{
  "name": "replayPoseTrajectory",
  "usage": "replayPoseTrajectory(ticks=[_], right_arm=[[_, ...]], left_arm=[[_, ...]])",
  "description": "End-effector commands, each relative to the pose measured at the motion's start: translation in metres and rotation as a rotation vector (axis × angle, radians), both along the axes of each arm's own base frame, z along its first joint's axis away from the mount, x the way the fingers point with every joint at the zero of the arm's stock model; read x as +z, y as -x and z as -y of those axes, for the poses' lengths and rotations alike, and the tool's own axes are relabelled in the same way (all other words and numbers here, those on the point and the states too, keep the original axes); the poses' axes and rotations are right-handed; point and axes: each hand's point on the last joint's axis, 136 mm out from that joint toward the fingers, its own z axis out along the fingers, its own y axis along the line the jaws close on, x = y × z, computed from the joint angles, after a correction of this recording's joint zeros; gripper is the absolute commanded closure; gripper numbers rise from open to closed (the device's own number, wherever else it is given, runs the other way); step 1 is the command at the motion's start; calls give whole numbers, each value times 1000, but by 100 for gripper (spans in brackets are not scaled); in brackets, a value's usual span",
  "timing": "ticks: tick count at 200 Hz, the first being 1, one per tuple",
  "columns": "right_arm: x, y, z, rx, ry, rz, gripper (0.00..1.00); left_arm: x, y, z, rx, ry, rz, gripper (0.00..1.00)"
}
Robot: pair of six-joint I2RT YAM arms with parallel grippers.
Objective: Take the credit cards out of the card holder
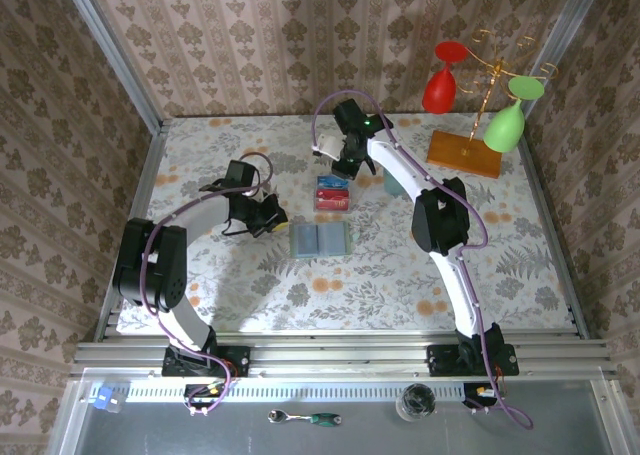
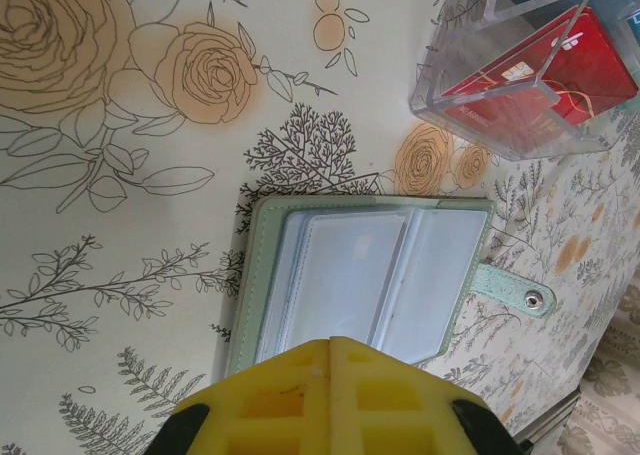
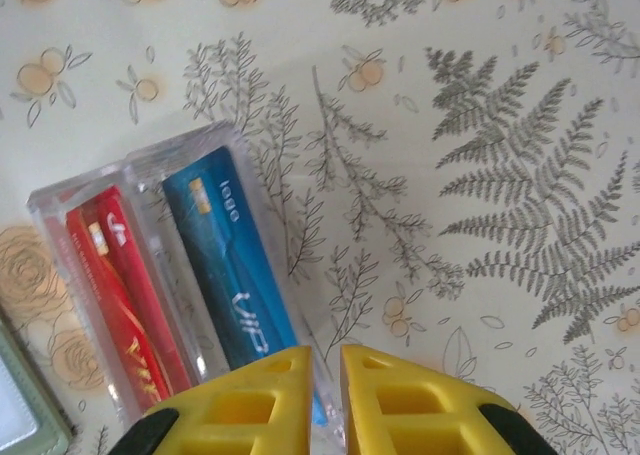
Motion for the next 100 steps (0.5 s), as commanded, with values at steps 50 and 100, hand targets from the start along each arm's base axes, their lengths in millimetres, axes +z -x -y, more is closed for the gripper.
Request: replayPoseTrajectory(ticks=[50,100], right_arm=[[18,-22,-11,-75,-54,103,83],[2,-15,-10,-72,-34,60,83]], left_arm=[[2,-4,3,-8,13,2,97],[1,-3,3,-9,13,0,97]])
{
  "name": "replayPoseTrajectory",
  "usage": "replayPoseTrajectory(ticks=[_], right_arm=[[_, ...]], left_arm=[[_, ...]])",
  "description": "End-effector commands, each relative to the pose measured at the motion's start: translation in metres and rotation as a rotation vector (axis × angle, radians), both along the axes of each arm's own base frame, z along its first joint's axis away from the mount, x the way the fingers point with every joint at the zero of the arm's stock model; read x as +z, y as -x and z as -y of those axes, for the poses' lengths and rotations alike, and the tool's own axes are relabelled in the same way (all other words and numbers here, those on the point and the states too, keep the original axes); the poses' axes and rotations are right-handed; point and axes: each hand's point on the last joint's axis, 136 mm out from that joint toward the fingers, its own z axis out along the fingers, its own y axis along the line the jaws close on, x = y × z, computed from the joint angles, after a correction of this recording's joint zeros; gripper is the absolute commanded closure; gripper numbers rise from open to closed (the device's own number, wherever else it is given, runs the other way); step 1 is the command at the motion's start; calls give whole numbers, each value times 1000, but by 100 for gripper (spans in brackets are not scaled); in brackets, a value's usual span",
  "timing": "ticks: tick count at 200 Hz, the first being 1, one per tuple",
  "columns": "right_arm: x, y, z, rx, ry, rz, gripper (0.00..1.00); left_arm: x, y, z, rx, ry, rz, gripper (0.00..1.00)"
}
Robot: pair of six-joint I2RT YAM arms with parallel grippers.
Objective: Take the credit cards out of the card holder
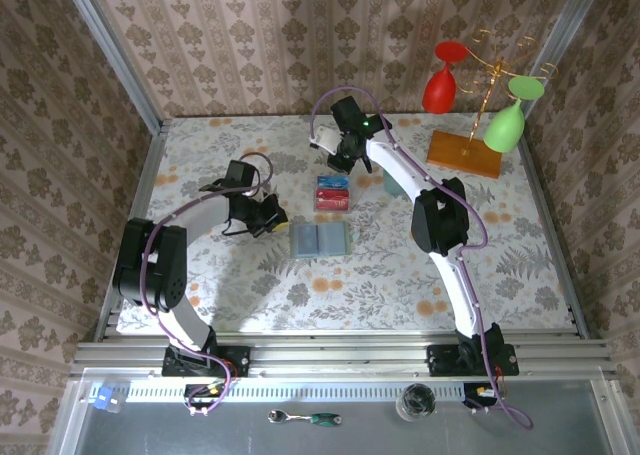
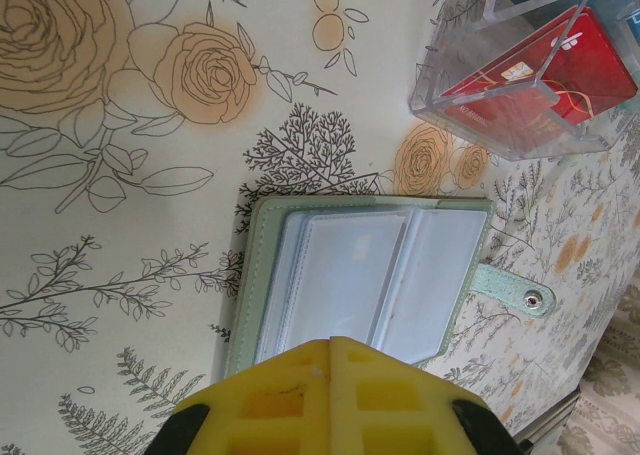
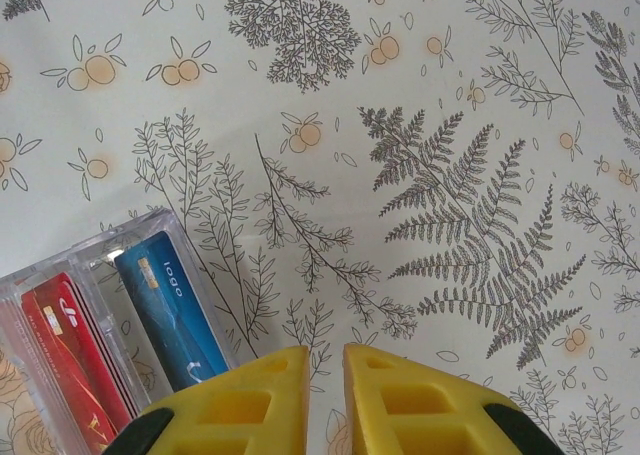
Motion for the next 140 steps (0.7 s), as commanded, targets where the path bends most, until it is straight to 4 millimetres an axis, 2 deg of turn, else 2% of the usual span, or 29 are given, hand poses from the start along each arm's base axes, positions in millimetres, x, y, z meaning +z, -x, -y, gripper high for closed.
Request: replayPoseTrajectory(ticks=[1,60,93,140], right_arm=[[-7,3,-1,-11,10,-13,83],[21,19,-14,-26,-33,10,82],[31,42,-27,-59,-92,-4,82],[47,76,-37,-192,-267,-57,81]], left_arm=[[1,-3,3,-9,12,0,97],[-1,-2,9,-24,19,3,97],[-3,-1,13,-28,29,2,97],[-7,6,19,-48,36,2,98]])
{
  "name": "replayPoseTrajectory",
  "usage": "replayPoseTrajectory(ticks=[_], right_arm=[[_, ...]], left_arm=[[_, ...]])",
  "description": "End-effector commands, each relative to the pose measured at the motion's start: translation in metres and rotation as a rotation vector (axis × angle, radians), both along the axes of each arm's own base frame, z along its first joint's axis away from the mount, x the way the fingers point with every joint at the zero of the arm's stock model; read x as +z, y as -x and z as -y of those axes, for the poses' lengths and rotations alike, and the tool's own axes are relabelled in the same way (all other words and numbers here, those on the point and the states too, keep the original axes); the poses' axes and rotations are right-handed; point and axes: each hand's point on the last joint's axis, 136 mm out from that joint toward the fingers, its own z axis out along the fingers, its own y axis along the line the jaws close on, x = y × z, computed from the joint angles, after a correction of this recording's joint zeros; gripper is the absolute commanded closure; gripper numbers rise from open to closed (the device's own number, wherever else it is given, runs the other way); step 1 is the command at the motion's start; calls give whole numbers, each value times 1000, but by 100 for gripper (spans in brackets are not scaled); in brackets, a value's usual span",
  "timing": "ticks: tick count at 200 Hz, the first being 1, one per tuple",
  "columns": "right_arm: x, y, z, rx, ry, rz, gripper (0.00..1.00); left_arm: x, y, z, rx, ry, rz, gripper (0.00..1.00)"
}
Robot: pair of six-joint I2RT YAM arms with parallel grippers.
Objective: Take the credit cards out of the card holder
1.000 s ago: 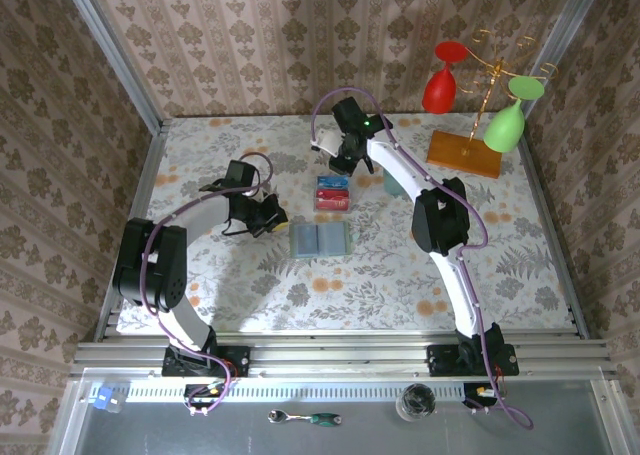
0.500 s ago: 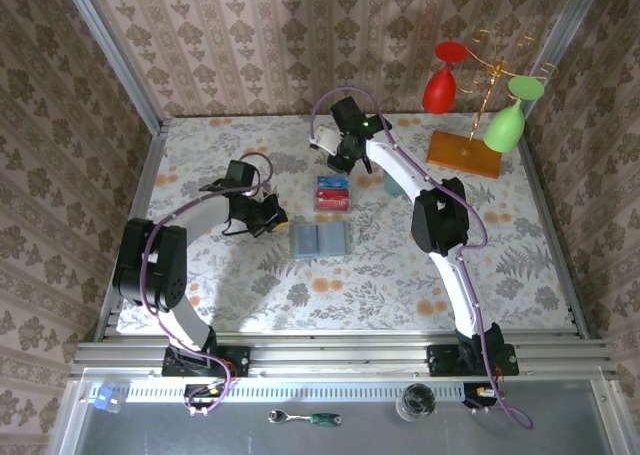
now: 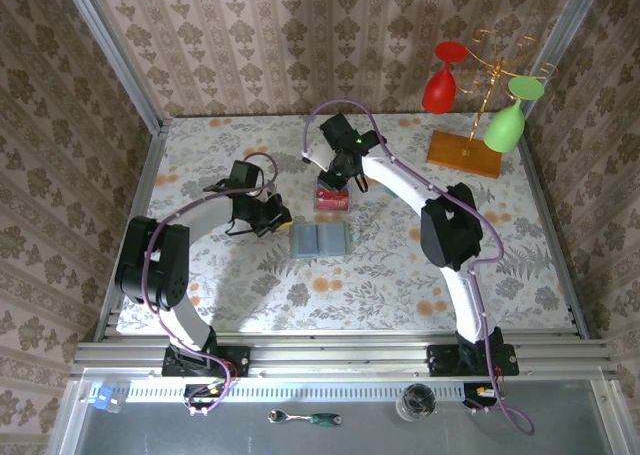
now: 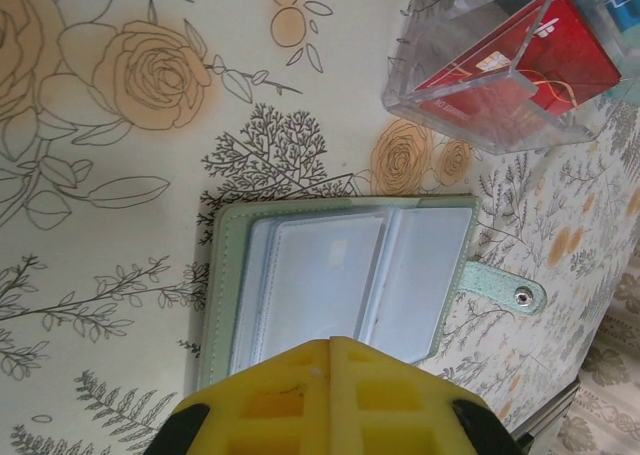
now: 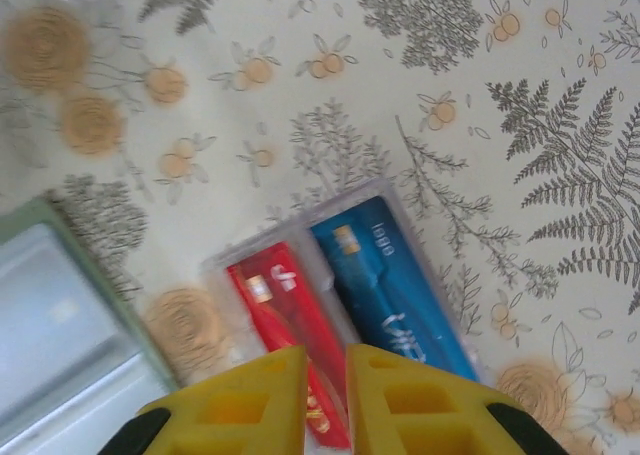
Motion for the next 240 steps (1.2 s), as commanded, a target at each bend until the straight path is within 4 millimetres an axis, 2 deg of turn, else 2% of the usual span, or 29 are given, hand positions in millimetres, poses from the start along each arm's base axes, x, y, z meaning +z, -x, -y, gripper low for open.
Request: replayPoseTrajectory(ticks=[1,9,40,80,125,194,217,240], right_arm=[[37,9,-10,-117,-176,12,82],[41,15,-13,-155,-227,-7,81],[35,32,-14,-340,-411,-118,81],[9,59,-22,-511,-566,-340,81],[-23,88,-36,-577,-583,-514,82],[-41,105,-49,-631,-584,-661,82],[-50,110,-52,-646,-577,-715,82],[-56,114,-55,-654,-575,-743,81]], left_arm=[[-8,8,6,-16,13,-23,98],[-10,10,6,-21,13,-26,98],[-18,19,10,-38,12,-37,100],[-32,29,4,-37,-12,-43,100],[-40,37,1,-39,-27,-50,100],[-57,45,-4,-39,-60,-76,100],[-56,44,-3,-38,-58,-70,100],[-47,41,-2,-34,-44,-41,100]])
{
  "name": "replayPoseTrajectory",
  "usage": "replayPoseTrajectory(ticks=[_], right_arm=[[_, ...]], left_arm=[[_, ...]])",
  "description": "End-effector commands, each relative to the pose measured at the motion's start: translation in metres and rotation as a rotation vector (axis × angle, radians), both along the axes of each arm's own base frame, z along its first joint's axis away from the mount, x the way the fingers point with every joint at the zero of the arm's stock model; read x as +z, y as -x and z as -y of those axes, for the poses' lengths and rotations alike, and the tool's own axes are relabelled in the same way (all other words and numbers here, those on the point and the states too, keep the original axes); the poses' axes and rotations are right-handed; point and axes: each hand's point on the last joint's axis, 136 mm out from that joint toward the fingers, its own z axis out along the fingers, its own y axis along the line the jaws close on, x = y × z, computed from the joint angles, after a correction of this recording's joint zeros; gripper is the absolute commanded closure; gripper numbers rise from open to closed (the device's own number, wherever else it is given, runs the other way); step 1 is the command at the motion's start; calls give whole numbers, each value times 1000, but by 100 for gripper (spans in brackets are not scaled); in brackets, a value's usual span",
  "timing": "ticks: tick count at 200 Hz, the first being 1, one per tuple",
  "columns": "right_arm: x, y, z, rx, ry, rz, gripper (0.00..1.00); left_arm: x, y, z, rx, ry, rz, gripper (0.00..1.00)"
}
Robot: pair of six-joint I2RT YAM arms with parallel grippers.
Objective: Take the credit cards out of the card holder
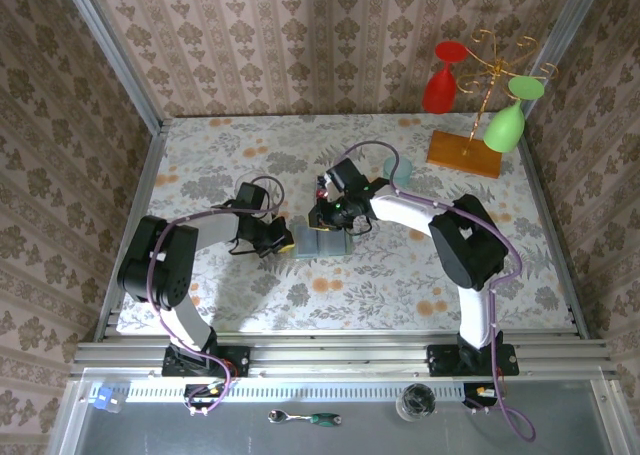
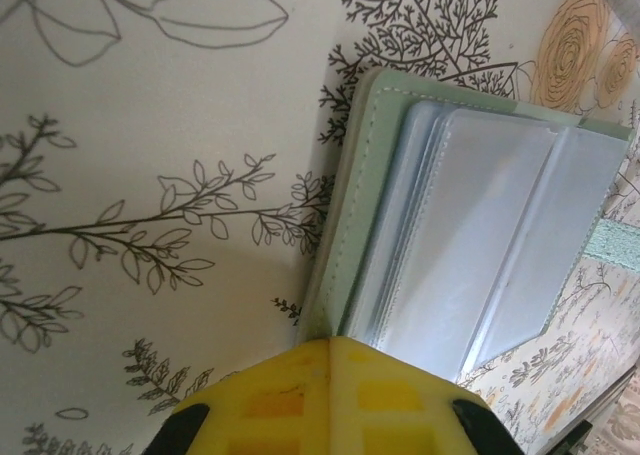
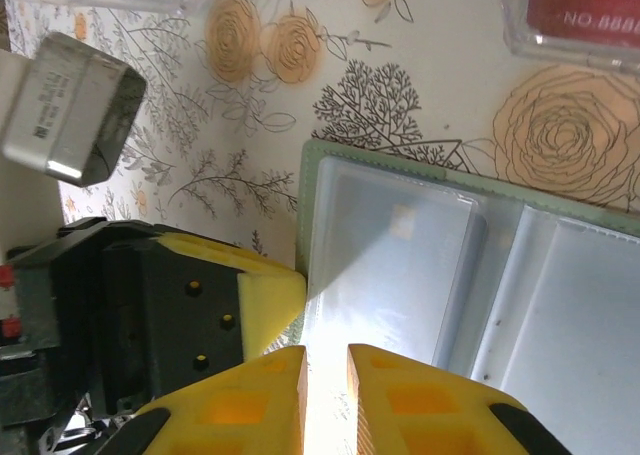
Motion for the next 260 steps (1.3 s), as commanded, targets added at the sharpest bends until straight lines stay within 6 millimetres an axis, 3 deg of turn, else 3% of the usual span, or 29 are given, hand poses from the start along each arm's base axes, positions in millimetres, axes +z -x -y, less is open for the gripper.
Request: replayPoseTrajectory(ticks=[1,71,171,227,260], right_arm=[[-5,8,-9,3,-33,-65,81],[-10,9,-14,8,-33,-88,80],[-21,10,-18,2,-34,-131,71],[-26,11,-27,22,-52,-156,72],[-35,14,-21,13,-8,-170,73]], left_arm=[[3,0,1,-1,-2,22,100],[14,-9,-1,5,-1,48,100],[-10,4,-4,-13,-23,-32,100],[-11,5,-7,-9,-26,-38,100],[-10,4,-7,-9,-27,-35,100]])
